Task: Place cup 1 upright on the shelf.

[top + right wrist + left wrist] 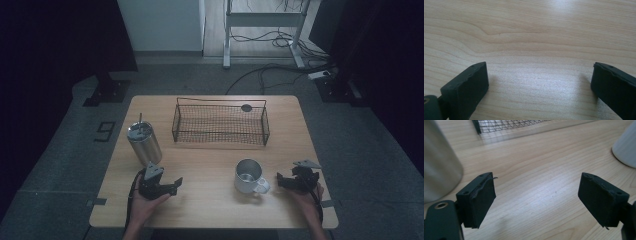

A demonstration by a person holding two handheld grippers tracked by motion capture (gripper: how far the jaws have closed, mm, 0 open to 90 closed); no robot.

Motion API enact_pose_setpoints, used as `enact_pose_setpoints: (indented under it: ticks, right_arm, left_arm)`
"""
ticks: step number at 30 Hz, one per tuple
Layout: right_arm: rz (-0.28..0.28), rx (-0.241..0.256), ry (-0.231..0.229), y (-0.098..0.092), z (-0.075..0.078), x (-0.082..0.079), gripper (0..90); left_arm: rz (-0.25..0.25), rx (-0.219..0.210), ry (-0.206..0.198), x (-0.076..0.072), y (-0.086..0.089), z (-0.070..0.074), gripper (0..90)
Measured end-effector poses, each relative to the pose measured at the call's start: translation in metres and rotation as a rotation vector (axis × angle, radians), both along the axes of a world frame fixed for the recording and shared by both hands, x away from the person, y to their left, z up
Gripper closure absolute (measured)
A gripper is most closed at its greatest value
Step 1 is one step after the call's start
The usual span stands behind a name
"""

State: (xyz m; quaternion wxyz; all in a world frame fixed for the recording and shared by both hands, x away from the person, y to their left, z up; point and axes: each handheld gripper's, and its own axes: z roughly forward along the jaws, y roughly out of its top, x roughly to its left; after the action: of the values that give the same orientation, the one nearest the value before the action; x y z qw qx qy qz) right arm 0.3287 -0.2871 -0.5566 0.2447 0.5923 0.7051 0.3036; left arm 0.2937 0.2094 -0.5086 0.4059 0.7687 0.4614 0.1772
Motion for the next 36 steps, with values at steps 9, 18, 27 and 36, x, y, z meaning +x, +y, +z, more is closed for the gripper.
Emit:
enact_pose_setpoints:
  ticks: [9,18,27,36]
  right_arm:
    - [-0.002,-0.001,0.000,0.000,0.000,0.000,1.9]
    - [-0.004,-0.001,0.000,0.000,0.000,0.000,2.2]
    - [-0.005,-0.001,-0.002,0.000,0.000,0.000,2.7]
    - [-0.008,-0.001,-0.004,0.000,0.000,0.000,3.2]
  left_arm:
    - [0.026,-0.013,-0.005,0.000,0.011,0.003,14.3]
    - [0.053,-0.032,-0.011,0.001,0.024,0.007,14.3]
    - [0.077,-0.065,-0.030,-0.001,0.038,0.013,14.6]
    - [0.095,-0.064,-0.049,-0.001,0.044,0.018,14.5]
